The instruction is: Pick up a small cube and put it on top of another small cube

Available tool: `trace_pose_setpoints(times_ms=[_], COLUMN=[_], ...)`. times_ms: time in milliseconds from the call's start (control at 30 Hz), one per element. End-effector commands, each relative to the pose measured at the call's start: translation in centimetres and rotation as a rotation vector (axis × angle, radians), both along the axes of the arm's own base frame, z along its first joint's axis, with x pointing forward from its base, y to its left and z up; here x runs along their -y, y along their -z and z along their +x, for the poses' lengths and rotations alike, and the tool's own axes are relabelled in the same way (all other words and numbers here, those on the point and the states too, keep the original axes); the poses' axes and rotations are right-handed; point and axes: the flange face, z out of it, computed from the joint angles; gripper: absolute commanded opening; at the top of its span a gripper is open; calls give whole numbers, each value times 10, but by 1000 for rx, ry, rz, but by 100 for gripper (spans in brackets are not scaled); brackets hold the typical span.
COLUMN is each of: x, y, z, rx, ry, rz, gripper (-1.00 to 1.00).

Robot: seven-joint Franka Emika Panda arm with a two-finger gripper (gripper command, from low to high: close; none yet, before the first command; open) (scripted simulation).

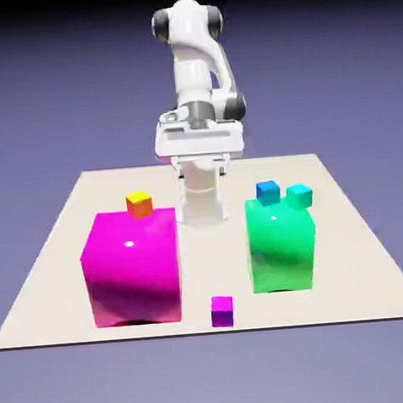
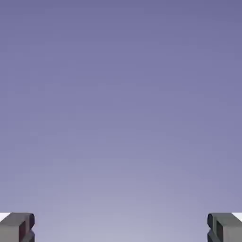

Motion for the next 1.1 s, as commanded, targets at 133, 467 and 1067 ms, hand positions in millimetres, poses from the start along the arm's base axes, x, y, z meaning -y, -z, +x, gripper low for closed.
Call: trace_pose_setpoints(times_ms=[133, 467, 1067], x=[-3, -11, -22], y=[30, 115, 321], z=[44, 117, 151], rx=[-200, -599, -1133], ry=[20, 66, 132], rz=[7, 25, 53], gripper=[100, 100, 100])
